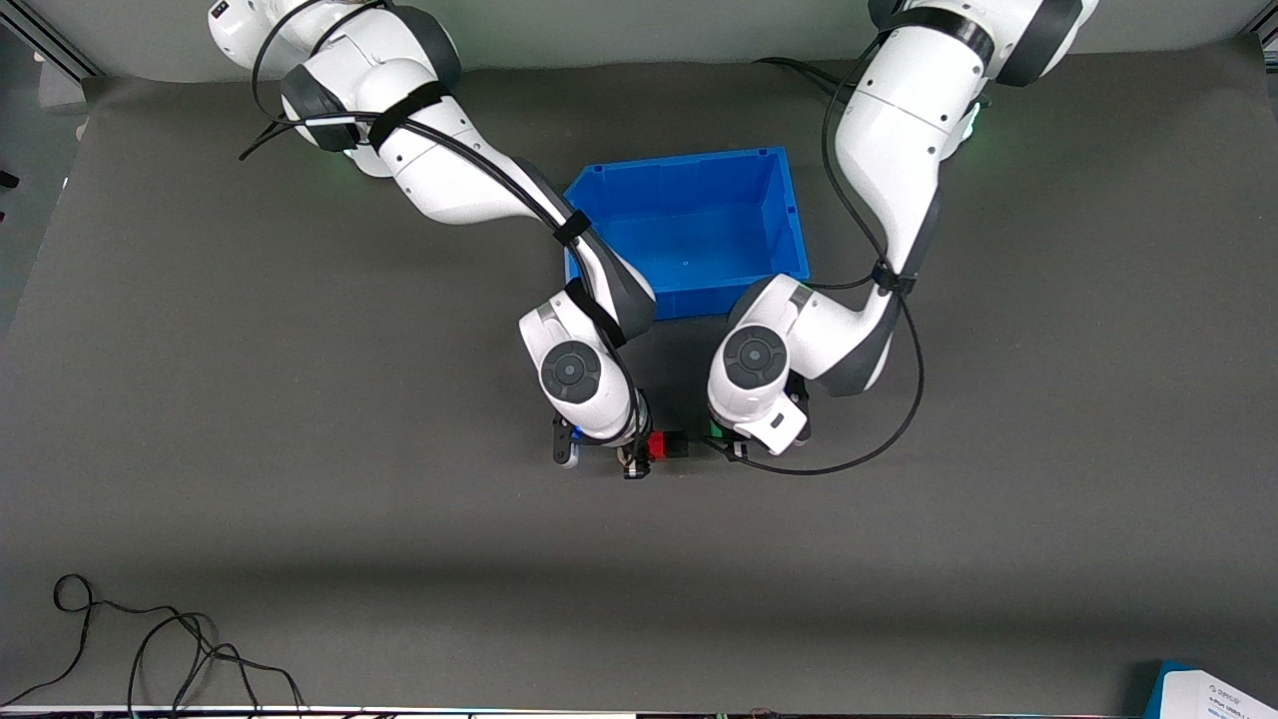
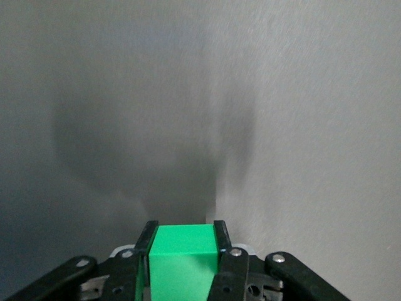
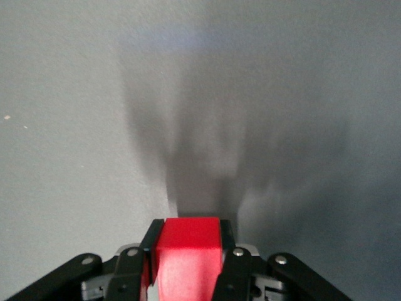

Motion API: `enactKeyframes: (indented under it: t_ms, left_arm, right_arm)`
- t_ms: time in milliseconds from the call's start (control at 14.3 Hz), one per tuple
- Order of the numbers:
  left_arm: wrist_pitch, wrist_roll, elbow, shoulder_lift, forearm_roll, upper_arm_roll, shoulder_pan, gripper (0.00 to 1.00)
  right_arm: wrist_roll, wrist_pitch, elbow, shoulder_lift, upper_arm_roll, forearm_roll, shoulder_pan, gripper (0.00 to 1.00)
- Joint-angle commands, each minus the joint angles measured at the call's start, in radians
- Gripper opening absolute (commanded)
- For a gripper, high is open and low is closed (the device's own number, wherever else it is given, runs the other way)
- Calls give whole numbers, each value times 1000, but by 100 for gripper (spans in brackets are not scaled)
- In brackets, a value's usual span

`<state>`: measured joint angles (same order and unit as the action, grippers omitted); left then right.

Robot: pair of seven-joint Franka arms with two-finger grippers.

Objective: Attach green and red cubes to black cube

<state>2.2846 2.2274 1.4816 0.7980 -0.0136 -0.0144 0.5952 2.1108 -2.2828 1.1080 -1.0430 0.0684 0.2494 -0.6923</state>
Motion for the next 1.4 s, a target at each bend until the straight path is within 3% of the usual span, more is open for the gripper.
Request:
enactKeyframes:
  t_ms: [0, 1116, 1326]
  left_arm:
    - [18, 24, -32, 17, -8, 16, 26, 0]
    - [67, 21, -50, 49, -2, 16, 43, 0]
    - [69, 21, -60, 53, 1, 16, 41, 0]
  right_arm:
    - [41, -12, -46, -38, -1, -16, -13, 23]
    - [35, -7, -45, -40, -4, -16, -15, 25]
    - [35, -6, -45, -38, -4, -16, -15, 44]
